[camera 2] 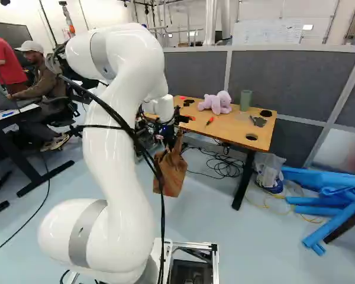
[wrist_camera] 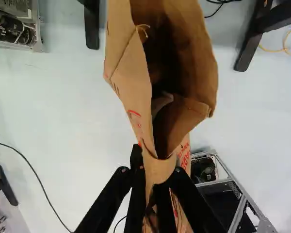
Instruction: Pick up the bag on the ground and place it on the table
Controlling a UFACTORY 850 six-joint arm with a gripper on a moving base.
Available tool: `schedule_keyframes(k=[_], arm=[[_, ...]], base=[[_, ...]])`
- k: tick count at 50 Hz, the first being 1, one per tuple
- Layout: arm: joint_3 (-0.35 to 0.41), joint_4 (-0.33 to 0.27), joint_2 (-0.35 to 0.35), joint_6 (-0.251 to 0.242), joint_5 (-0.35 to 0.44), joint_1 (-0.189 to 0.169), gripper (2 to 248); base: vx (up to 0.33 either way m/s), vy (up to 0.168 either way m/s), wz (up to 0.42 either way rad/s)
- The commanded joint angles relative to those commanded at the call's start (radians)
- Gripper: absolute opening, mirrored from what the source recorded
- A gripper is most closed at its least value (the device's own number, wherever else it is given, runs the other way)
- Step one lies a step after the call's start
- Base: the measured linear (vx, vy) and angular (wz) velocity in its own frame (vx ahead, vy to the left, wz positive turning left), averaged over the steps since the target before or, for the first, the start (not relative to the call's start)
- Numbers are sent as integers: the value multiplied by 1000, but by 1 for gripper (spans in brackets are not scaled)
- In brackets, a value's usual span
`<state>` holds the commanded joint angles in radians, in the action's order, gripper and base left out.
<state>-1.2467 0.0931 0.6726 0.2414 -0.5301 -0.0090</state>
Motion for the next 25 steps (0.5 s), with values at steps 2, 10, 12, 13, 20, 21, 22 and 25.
schedule_keyframes(k=[2,10,12,13,20,21,22,25], arm=[[2,0,-6,0,-5,0,25],[10,0,-32,0,-25,0,25],[12,0,-38,0,-30,0,25],[13,0,-42,0,-33,0,25],[21,0,-64,0,-49,0,25],[22,0,-67,0,-51,0,25],[23,0,-71,0,-53,0,25],[25,0,-80,0,-59,0,25]], base=[[0,0,0],[0,0,0],[0,0,0],[0,0,0],[0,0,0],[0,0,0],[0,0,0],[0,0,0]])
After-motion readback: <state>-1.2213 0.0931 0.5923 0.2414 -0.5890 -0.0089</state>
